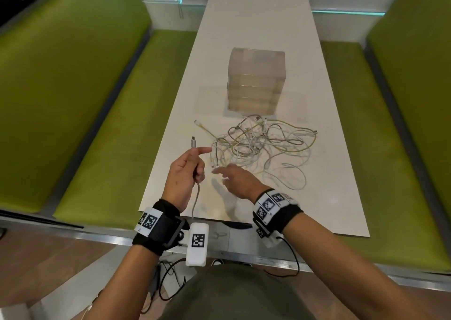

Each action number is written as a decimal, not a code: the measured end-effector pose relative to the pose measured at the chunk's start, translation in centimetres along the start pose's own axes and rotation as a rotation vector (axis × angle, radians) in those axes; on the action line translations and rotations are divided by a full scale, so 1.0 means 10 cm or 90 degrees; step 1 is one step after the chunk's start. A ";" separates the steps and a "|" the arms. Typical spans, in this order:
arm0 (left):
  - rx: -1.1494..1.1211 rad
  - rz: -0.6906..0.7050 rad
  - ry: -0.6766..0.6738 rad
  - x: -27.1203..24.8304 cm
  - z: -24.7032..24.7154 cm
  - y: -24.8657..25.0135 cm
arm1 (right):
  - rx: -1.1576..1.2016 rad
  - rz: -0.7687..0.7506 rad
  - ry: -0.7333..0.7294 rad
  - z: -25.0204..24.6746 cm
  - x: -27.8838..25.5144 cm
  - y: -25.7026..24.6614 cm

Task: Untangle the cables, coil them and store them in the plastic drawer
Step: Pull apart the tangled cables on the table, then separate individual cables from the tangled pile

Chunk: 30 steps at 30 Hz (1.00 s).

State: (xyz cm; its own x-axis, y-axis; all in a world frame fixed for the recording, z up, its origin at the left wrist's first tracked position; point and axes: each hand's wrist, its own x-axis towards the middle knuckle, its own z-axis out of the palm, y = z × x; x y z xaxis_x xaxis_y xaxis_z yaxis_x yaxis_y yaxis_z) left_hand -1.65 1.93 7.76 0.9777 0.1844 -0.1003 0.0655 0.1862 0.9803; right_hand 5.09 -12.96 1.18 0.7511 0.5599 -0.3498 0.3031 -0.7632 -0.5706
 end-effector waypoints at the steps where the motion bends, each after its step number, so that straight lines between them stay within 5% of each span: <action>1: 0.008 -0.003 0.004 0.00 -0.01 -0.03 | -0.044 0.004 0.006 0.00 0.09 -0.04; 5: 0.003 -0.013 0.016 0.01 -0.09 -0.12 | -0.204 0.017 0.037 -0.02 0.31 -0.08; 10: -0.023 -0.038 0.025 0.06 -0.13 -0.21 | -0.230 -0.015 0.113 0.00 0.35 0.11; 19: -0.022 -0.076 0.060 0.25 0.02 -0.35 | 0.349 -0.121 0.208 -0.49 0.03 0.00; 30: 0.065 -0.022 0.017 0.39 0.32 -0.32 | 0.606 -0.075 0.245 -0.60 0.00 -0.20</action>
State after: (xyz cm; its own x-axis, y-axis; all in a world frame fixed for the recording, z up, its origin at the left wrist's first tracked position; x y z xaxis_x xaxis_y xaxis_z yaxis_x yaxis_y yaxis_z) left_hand 2.61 -1.04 4.79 0.9690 0.2059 -0.1368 0.1198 0.0931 0.9884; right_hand 8.01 -13.37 6.73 0.9345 0.3449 -0.0878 -0.0766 -0.0459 -0.9960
